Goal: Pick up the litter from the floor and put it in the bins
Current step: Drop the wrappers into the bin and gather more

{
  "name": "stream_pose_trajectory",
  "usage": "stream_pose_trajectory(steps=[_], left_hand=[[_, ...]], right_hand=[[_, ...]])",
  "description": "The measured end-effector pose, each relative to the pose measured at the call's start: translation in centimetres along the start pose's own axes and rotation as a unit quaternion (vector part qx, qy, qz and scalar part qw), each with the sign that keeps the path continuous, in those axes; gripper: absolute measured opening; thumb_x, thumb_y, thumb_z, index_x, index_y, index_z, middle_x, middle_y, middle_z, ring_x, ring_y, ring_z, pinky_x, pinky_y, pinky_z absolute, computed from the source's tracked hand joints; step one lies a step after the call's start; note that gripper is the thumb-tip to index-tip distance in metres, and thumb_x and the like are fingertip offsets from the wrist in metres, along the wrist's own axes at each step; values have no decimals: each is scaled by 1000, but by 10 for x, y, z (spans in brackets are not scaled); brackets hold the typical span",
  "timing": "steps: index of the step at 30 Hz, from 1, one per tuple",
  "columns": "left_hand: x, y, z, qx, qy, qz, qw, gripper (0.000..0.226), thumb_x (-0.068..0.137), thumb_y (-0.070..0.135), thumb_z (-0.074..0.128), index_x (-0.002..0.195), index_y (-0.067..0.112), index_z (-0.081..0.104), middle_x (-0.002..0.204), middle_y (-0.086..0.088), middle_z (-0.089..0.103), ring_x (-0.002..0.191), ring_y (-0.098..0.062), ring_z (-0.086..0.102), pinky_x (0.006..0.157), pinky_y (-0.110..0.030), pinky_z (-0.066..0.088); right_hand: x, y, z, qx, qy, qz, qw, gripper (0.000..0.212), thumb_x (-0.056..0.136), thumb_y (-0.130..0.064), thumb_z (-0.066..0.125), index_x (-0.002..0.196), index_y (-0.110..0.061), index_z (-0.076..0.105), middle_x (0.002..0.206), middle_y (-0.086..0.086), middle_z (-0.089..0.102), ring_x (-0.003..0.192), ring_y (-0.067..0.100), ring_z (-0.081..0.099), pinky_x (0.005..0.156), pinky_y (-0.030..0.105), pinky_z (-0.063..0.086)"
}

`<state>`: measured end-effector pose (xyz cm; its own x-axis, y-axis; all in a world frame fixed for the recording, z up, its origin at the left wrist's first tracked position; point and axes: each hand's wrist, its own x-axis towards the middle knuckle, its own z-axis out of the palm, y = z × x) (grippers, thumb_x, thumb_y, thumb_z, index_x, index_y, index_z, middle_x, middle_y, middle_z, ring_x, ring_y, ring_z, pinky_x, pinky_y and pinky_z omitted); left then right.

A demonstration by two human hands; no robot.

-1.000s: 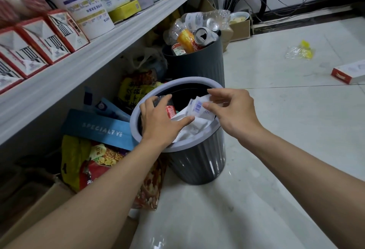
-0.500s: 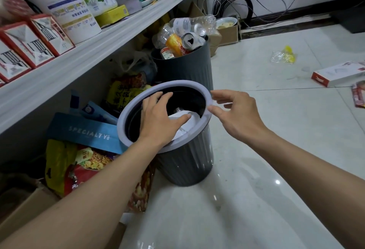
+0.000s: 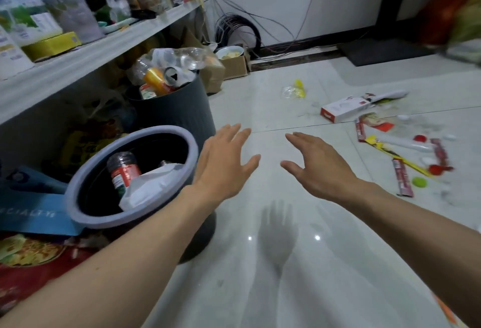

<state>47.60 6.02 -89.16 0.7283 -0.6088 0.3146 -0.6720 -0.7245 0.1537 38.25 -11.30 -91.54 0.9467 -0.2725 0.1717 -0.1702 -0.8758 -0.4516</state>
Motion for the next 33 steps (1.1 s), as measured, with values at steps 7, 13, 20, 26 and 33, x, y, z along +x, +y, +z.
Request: stream_pose_trajectory(steps=[7,13,20,26,33], left_hand=[[5,95,47,6,-59,72,996,62,97,53,38,151,24,26,159,0,22,148,-19,11,117,-36,12],[-2,177,87,-14,-112,138,984,61,98,52,35,151,23,25,160,-3,19,148,-21,8,119,-40,11],[-15,258,121,-39,-154,206,966,63,98,52,35,152,23,23,160,-3,18,149,-21,7,120,-40,11],[-32,306,149,-53,-176,251,950,63,97,52,38,151,23,24,159,-5,21,148,-23,10,119,-40,13],[-63,334,182,-48,-235,286,928,67,97,51,41,153,24,18,158,-5,23,146,-23,16,116,-37,18]], right_hand=[[-52,76,-33,-104,-12,66,992,65,98,-49,41,153,-23,18,159,2,22,146,20,18,119,38,15],[-117,152,-54,-151,-38,155,976,64,97,-48,44,151,-19,24,155,5,31,141,25,28,114,38,25],[-199,229,-76,-140,-73,280,947,64,97,-42,47,151,-17,23,153,6,34,141,25,30,110,37,31],[-268,279,-81,-124,-91,379,913,69,94,-42,52,151,-16,24,154,5,33,140,25,31,110,37,32],[-324,314,-81,-106,-109,436,887,69,91,-43,53,150,-20,27,151,5,38,138,28,35,107,46,36]])
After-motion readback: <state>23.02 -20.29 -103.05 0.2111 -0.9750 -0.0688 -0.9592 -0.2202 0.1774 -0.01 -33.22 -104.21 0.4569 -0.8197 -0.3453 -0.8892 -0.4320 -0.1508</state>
